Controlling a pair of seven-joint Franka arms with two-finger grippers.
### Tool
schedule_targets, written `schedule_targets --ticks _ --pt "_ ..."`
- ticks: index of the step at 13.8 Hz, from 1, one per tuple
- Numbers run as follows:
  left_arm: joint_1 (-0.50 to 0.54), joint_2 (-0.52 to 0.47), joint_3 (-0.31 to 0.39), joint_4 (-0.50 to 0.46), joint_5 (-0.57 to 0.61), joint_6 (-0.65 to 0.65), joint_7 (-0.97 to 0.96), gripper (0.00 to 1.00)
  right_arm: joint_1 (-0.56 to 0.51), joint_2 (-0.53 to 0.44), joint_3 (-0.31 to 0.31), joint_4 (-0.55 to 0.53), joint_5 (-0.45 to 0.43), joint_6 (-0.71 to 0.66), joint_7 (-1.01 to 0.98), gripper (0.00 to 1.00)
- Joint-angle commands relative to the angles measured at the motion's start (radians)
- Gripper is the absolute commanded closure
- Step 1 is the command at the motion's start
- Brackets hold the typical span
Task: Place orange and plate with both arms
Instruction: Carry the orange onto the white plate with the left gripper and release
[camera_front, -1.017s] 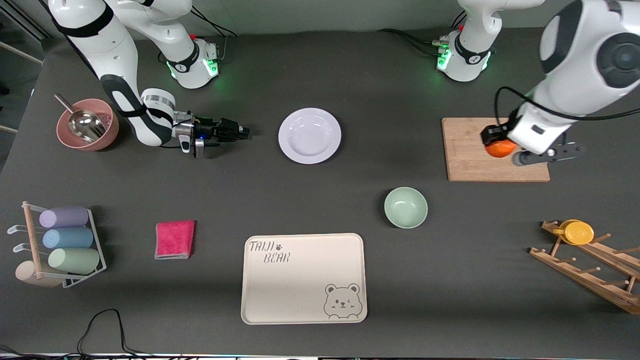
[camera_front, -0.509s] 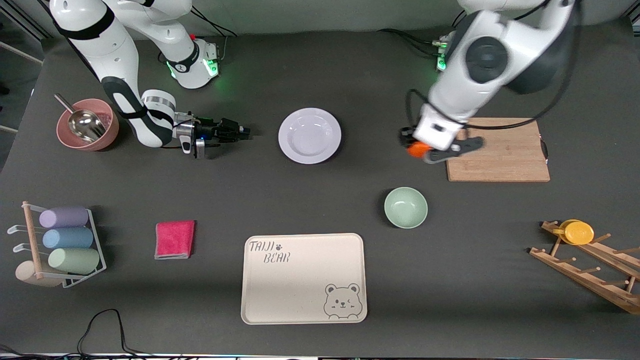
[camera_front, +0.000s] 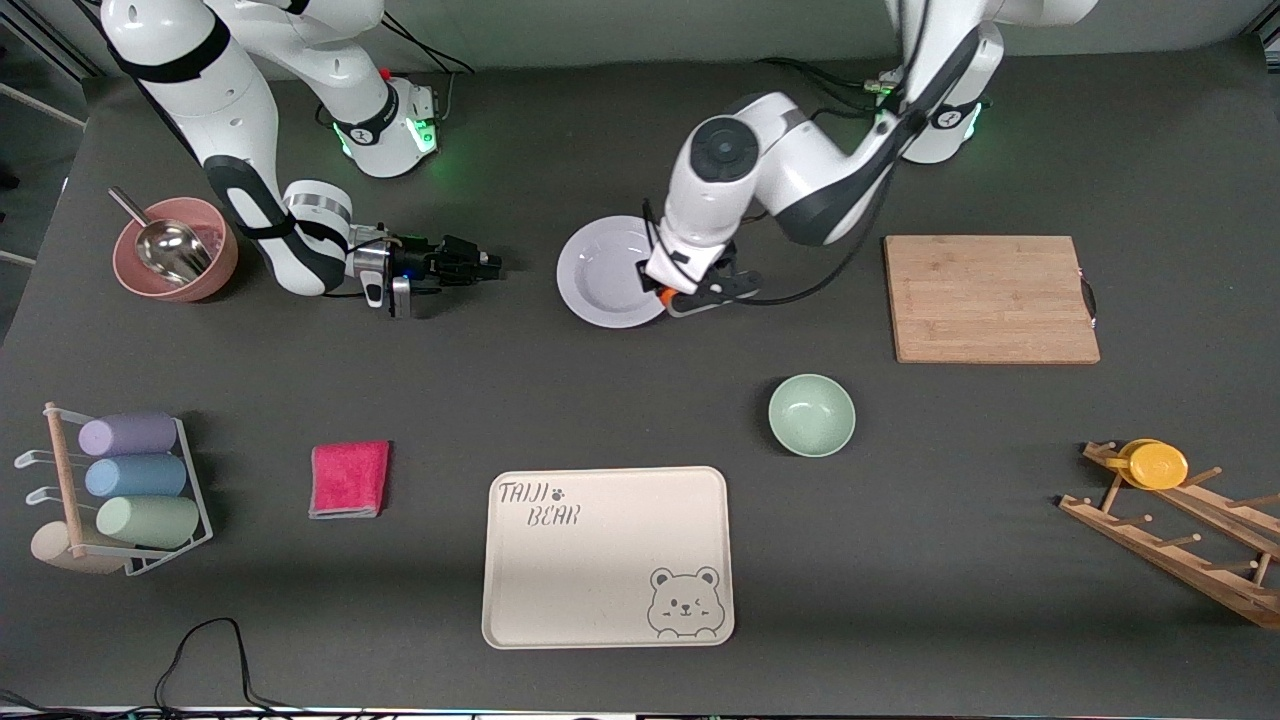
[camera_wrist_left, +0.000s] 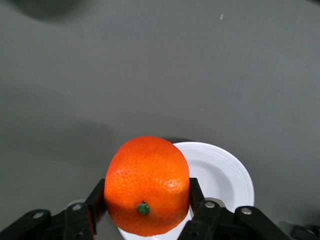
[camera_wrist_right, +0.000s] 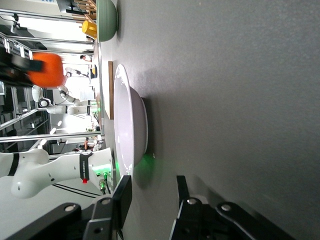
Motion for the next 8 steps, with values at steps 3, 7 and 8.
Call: schedule_targets --ticks 3,7,8 --pt "-0.094 0.134 0.014 0.041 0.137 0.054 -0.178 1.0 0.012 0.024 -0.008 0.008 0.037 -0.016 -0.057 0.57" --pt "-0.149 0.188 0.016 0.07 0.144 0.078 -0.23 1.0 0.012 0.028 -0.006 0.008 0.039 -0.016 -0.057 0.57" --pt "-0.169 0.204 0.022 0.077 0.162 0.083 -0.252 1.0 0.012 0.033 -0.006 0.011 0.039 -0.016 -0.057 0.57"
